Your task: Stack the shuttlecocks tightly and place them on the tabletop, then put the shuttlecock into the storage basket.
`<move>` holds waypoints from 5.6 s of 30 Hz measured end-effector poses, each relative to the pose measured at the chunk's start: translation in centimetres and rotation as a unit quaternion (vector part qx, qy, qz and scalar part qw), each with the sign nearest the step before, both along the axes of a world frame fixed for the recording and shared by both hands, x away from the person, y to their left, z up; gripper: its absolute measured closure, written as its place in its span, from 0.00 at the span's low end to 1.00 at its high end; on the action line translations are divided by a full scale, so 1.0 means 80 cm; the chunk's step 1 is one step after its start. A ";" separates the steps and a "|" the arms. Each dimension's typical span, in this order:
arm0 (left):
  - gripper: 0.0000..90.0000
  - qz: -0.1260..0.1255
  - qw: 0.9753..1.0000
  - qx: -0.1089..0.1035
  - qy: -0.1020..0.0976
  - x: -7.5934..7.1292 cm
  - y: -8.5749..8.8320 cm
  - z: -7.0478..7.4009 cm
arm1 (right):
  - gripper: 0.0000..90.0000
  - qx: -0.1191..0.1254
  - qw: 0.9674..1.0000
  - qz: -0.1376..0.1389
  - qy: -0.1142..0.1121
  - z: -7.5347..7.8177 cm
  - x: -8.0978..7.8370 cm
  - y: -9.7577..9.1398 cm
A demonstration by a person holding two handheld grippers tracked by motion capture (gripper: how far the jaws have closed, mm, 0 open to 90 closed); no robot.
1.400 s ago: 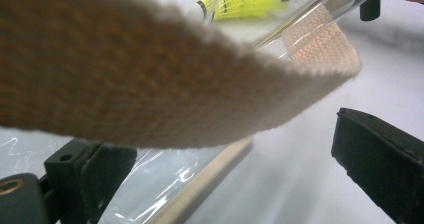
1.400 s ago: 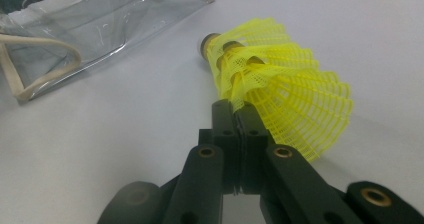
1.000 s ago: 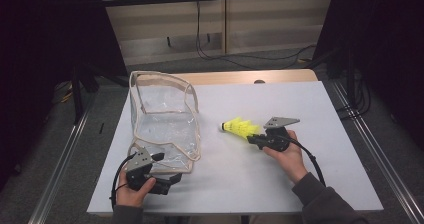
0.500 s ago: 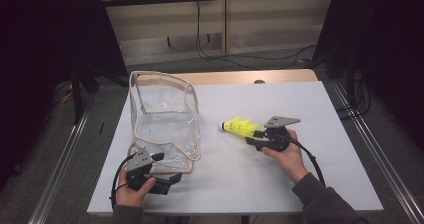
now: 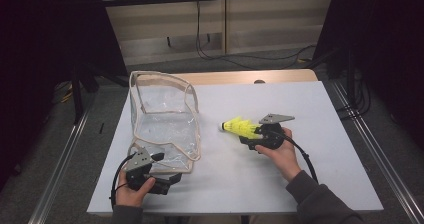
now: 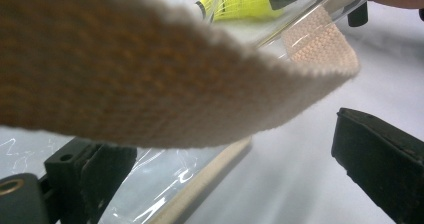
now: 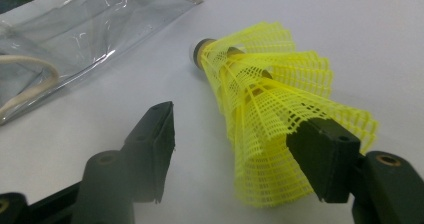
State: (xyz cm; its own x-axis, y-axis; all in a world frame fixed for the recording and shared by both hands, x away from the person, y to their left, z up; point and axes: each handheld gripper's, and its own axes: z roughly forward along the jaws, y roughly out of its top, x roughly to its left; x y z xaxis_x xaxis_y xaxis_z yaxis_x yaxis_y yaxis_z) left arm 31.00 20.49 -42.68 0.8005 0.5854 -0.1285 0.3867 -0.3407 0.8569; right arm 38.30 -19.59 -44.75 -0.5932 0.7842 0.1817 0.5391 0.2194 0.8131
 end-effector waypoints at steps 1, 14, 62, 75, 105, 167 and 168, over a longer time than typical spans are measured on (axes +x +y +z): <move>0.05 0.000 1.000 0.000 0.000 0.000 0.000 0.000 | 0.39 0.000 1.000 -0.002 0.001 0.000 0.001 0.001; 0.05 0.000 1.000 -0.001 0.000 0.000 0.000 0.000 | 0.36 -0.006 1.000 -0.001 0.009 -0.006 0.007 0.016; 0.05 -0.001 1.000 -0.002 0.001 0.000 0.001 0.000 | 0.88 -0.018 0.999 -0.028 -0.003 -0.010 0.030 0.024; 0.05 -0.003 1.000 -0.003 0.000 -0.001 0.001 0.000 | 0.89 -0.007 1.000 -0.002 -0.004 -0.004 0.030 0.018; 0.04 -0.006 1.000 -0.004 0.003 0.002 0.000 0.000 | 0.89 0.007 0.999 0.045 -0.008 0.045 0.009 0.015; 0.05 0.002 1.000 -0.015 0.000 -0.006 0.006 0.000 | 0.89 -0.012 0.996 0.083 -0.028 0.122 0.009 0.014; 0.05 0.002 1.000 -0.015 -0.001 -0.006 0.006 0.000 | 0.89 -0.010 0.996 0.082 -0.027 0.124 0.009 0.013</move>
State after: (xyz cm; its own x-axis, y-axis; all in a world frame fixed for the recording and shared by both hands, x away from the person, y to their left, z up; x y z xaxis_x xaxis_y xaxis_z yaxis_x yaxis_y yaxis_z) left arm 30.50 20.96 -42.67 0.7983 0.5846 -0.1450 0.3871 -0.3135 0.8671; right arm 39.06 -18.53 -34.84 -0.7225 0.6788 0.1309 0.4501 0.3182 0.8343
